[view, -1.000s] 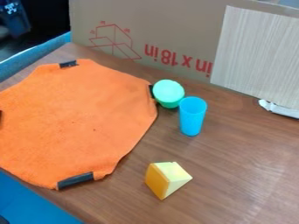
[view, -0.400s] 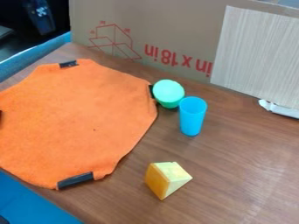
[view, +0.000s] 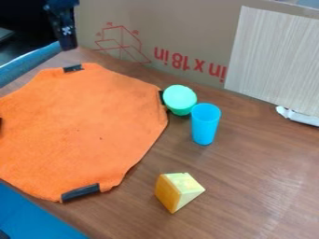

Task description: Fold the cloth from top left to bottom right

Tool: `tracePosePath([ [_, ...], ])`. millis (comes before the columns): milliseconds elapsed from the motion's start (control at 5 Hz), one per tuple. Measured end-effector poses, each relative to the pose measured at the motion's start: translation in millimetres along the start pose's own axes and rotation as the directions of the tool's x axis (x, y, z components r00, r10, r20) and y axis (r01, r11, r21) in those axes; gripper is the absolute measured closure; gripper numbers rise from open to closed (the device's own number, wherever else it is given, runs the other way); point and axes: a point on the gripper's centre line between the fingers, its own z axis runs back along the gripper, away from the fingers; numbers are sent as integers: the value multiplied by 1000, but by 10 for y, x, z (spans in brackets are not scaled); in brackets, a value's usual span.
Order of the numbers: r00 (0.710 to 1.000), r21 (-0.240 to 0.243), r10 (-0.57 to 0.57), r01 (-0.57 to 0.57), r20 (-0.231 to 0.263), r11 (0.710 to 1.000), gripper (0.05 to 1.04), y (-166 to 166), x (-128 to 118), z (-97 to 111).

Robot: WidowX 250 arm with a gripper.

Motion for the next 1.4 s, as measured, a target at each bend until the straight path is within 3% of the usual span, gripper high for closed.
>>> tracePosePath([
  [200,999,122,30,-28,-19,992,83,118,52,-94],
  [800,988,106,89,-76,-123,991,83,401,57,-430],
  [1400,979,99,97,-80,-180,992,83,611,-108,-612],
])
